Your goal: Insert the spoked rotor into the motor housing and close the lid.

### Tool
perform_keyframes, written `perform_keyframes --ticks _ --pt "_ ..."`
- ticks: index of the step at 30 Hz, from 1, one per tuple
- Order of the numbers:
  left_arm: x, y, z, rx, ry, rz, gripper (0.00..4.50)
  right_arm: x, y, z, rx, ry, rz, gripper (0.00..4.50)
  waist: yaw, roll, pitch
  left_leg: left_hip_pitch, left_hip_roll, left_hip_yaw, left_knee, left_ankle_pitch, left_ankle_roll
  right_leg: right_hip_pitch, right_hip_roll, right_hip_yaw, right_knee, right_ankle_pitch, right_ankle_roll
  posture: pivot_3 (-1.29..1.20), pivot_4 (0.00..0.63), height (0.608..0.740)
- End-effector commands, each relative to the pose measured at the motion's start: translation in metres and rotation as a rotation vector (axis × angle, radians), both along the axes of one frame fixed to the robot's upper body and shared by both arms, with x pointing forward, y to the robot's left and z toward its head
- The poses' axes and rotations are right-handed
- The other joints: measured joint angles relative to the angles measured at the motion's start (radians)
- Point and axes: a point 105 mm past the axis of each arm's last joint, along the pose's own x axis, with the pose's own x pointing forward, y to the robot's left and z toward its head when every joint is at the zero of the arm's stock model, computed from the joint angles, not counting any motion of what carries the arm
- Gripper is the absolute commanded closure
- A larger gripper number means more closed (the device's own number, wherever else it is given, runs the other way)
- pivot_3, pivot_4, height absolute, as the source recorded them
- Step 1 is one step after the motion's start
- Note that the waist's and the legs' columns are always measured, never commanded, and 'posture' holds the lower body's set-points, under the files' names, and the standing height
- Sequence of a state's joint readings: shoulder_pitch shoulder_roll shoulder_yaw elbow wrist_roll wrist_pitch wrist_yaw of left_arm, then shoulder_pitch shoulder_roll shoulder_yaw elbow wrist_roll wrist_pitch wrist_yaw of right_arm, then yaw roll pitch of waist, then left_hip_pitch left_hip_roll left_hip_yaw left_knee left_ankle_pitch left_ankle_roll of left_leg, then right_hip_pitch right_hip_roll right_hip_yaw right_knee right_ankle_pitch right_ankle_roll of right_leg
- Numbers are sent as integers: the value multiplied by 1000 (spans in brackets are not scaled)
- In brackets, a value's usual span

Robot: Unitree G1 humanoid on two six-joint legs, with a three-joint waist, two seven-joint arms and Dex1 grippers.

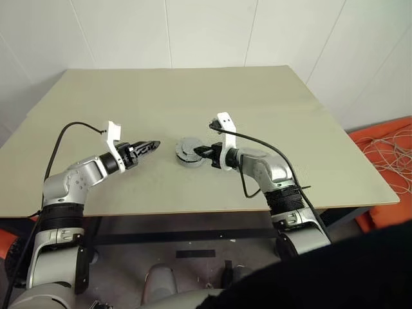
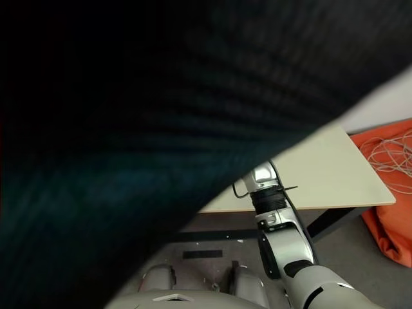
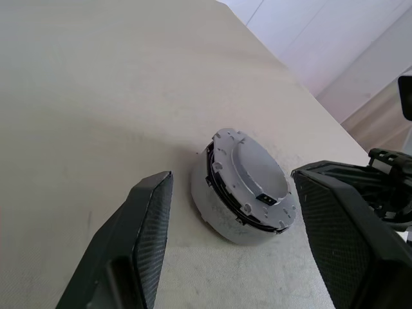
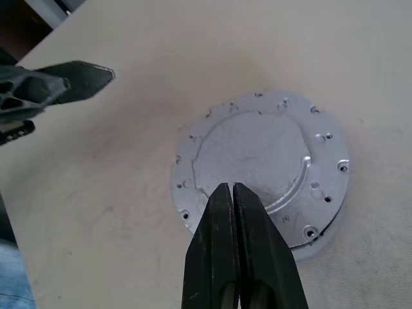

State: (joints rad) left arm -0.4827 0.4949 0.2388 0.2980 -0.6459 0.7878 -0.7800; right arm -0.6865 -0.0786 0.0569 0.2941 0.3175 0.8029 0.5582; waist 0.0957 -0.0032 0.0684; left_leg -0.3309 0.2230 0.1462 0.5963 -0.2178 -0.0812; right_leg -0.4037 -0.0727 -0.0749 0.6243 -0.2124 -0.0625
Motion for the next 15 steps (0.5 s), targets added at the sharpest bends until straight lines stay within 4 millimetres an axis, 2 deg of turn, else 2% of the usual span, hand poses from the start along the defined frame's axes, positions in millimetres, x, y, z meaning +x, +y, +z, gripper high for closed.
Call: perform_keyframes --ticks 1,4,5,8,14,15 --pt "5 -4 16 6 -61 -15 1307 6 1 26 23 -175 -4 4464 0 0 0 0 0 0 0 0 0 0 0 0 0 0 0 0 0 740" --pt "4 -7 13 17 -56 -35 1307 9 2 21 26 -212 -2 4464 0 0 0 0 0 0 0 0 0 0 0 0 0 0 0 0 0 740" --pt "3 -8 12 21 -54 -39 1307 10 2 19 33 -219 -4 4290 0 0 0 0 0 0 0 0 0 0 0 0 0 0 0 0 0 740" --pt "4 -10 7 27 -43 -40 1307 10 4 14 50 -217 24 3578 -1 0 0 0 0 0 0 0 0 0 0 0 0 0 0 0 0 740" --pt "2 -15 1 60 -60 -53 1307 11 9 1 46 -212 38 1565 -2 0 0 -1 0 0 0 0 0 0 0 0 0 0 0 0 0 740" --pt "2 -14 0 85 -78 -51 1307 11 10 -1 44 -213 41 1565 -2 0 0 -1 0 0 0 0 0 0 0 0 0 0 0 0 0 740"
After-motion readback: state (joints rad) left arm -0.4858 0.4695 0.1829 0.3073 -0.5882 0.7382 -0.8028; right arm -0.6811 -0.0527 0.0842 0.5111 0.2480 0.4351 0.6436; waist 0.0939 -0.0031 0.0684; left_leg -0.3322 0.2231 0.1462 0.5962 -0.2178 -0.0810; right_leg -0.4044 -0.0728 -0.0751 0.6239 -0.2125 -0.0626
